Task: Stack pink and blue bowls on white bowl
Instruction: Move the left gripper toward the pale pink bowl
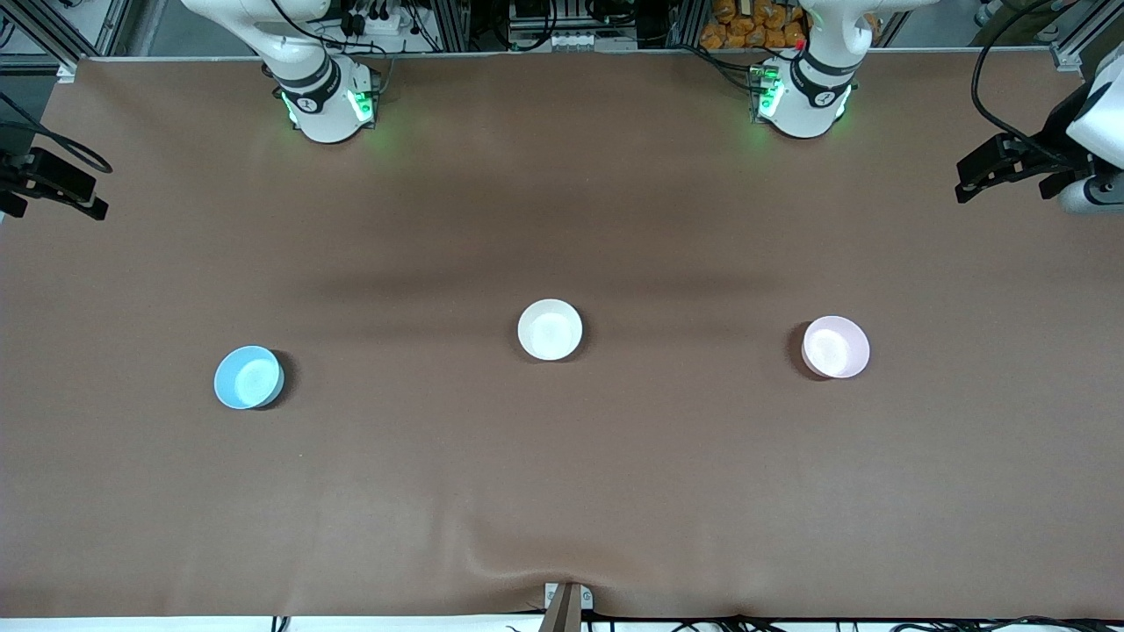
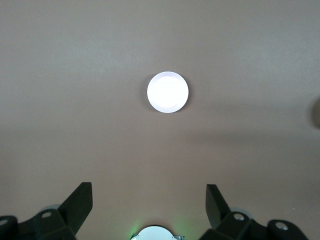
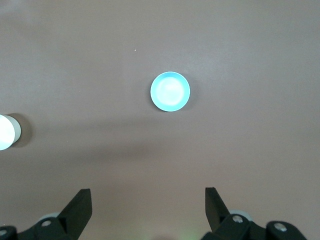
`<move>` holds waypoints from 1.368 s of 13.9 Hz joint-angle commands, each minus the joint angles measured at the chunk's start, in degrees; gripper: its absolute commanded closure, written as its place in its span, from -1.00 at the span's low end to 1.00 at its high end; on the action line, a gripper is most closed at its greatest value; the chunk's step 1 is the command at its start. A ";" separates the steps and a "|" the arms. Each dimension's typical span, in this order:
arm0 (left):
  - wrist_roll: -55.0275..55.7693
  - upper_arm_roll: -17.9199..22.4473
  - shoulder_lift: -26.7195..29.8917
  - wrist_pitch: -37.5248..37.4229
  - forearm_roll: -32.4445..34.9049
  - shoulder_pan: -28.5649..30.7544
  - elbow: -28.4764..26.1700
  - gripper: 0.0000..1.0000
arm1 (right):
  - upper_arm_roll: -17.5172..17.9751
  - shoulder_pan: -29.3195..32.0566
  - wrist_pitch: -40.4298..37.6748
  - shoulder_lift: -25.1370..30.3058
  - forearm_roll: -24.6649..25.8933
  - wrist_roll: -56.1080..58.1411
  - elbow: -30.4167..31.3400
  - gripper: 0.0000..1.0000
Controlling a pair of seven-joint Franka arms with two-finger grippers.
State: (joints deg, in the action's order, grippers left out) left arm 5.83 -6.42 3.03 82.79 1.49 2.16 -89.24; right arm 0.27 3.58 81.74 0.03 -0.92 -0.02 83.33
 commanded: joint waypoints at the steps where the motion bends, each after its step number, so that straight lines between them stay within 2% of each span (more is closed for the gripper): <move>1: -0.29 0.18 -1.62 -1.15 1.14 0.56 2.14 -1.00 | 0.08 -0.06 -0.53 -0.12 -0.05 -0.85 -0.62 -1.00; 9: -0.47 0.18 -2.41 2.01 1.58 1.09 1.97 -1.00 | 0.08 0.03 -0.44 -0.12 -0.05 -0.77 -0.62 -1.00; 19: -0.47 0.18 -7.59 10.37 1.67 3.12 0.03 -1.00 | 0.00 0.11 -0.44 -0.12 -0.05 -0.77 -0.53 -1.00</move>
State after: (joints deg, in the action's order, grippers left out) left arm 5.70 -5.83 -3.88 92.28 1.86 4.96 -89.01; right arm 0.19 3.58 81.68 0.03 -0.92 -0.03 83.33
